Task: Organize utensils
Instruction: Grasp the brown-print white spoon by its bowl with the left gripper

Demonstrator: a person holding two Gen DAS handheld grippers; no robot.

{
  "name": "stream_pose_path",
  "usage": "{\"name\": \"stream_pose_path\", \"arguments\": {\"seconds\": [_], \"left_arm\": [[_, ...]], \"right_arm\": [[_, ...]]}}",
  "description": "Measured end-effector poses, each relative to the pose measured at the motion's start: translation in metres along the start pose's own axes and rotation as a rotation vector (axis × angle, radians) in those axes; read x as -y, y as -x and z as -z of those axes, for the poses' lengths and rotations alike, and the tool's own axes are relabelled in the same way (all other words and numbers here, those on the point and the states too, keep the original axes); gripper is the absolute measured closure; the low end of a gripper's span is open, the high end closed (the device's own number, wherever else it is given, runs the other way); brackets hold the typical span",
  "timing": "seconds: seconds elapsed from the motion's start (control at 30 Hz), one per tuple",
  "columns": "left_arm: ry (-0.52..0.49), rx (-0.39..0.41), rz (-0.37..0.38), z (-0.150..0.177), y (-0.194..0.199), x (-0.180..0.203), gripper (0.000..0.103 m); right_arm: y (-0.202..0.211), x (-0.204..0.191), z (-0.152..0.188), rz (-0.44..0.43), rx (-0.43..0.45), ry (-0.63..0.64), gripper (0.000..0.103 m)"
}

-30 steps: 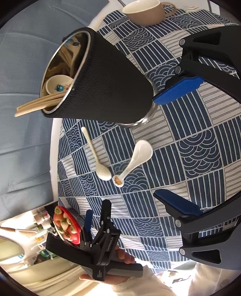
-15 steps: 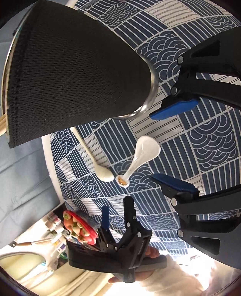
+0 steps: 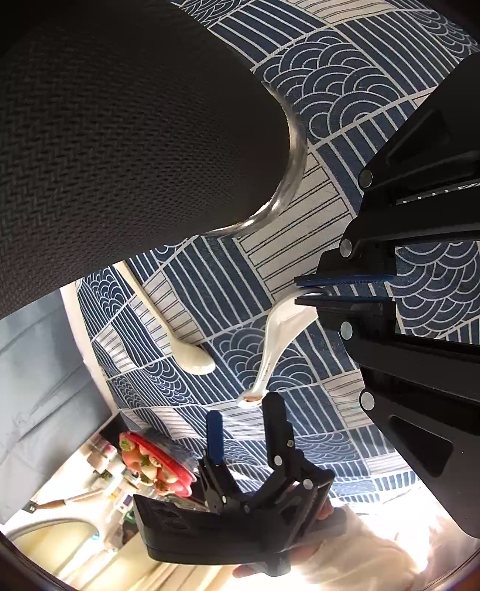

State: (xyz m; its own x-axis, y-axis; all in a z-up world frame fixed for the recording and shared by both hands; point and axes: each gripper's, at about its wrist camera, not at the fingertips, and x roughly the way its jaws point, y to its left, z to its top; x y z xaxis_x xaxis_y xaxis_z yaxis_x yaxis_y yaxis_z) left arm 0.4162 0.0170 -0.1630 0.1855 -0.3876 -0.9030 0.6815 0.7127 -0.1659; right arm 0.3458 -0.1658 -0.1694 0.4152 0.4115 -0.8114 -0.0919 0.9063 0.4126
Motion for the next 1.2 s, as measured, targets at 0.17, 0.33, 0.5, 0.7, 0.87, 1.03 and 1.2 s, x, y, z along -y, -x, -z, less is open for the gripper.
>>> {"name": "stream_pose_path", "arguments": {"seconds": [0.17, 0.33, 0.5, 0.7, 0.87, 1.03, 1.2], "left_arm": [[-0.025, -0.014, 0.077, 0.004, 0.001, 0.010, 0.041], [-0.038, -0.051, 0.055, 0.009, -0.002, 0.010, 0.071], [-0.037, -0.042, 0.079, 0.015, 0.006, 0.011, 0.076], [-0.038, -0.015, 0.075, 0.017, 0.020, 0.013, 0.078], [-0.045, 0.027, 0.057, 0.020, 0.040, 0.018, 0.078], [-0.054, 0.059, 0.050, 0.020, 0.064, 0.025, 0.078], [-0.085, 0.108, 0.050, 0.014, 0.090, 0.034, 0.078]], "right_arm": [[-0.001, -0.004, 0.001, -0.007, 0.002, 0.009, 0.098], [0.004, -0.001, 0.004, -0.003, 0.017, -0.014, 0.098], [0.008, -0.002, 0.007, 0.007, 0.029, -0.012, 0.098], [0.019, -0.007, 0.009, 0.008, 0.048, 0.002, 0.098], [0.035, -0.021, 0.007, 0.016, 0.083, 0.027, 0.098], [0.057, -0.039, 0.004, 0.044, 0.126, 0.075, 0.098], [0.084, -0.051, -0.003, 0.068, 0.181, 0.095, 0.098]]}}
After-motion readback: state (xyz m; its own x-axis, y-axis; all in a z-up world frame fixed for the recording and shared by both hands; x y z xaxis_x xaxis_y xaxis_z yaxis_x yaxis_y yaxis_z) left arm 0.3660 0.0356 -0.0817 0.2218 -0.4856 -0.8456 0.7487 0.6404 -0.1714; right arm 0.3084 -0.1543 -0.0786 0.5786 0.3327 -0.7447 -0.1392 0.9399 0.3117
